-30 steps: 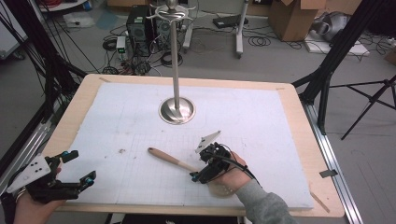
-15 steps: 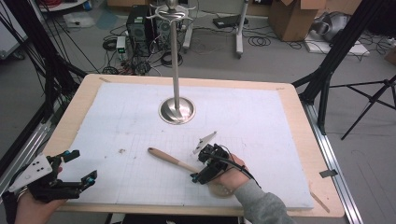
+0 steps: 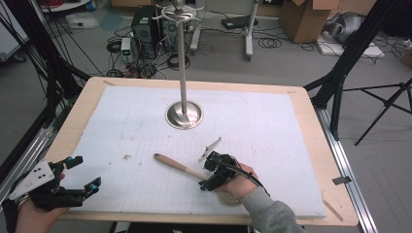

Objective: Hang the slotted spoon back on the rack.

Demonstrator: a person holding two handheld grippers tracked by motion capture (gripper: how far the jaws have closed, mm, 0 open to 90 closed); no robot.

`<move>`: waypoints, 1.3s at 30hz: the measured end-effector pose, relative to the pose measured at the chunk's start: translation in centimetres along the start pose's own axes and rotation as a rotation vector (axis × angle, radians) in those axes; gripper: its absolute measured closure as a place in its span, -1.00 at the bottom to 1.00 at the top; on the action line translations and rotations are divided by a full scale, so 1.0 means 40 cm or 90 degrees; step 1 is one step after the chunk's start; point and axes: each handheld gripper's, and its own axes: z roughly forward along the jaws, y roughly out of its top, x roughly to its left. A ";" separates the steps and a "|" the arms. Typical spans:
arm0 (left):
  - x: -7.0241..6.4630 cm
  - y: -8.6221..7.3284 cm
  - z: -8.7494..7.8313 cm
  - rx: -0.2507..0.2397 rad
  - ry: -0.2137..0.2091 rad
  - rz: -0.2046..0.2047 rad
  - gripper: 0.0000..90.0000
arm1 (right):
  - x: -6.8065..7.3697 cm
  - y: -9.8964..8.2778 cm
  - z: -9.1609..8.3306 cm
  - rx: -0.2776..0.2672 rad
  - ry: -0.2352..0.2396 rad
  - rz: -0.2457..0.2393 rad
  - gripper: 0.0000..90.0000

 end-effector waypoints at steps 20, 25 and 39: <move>0.001 -0.004 0.003 0.006 -0.002 -0.001 -0.90 | 0.013 -0.003 -0.001 0.029 -0.036 -0.012 0.44; 0.002 -0.004 0.001 0.007 -0.002 0.000 -0.90 | 0.020 -0.004 -0.003 0.033 -0.026 -0.018 0.69; 0.002 -0.005 0.000 0.006 -0.002 -0.002 -0.90 | 0.014 -0.018 -0.012 0.003 0.006 -0.006 0.74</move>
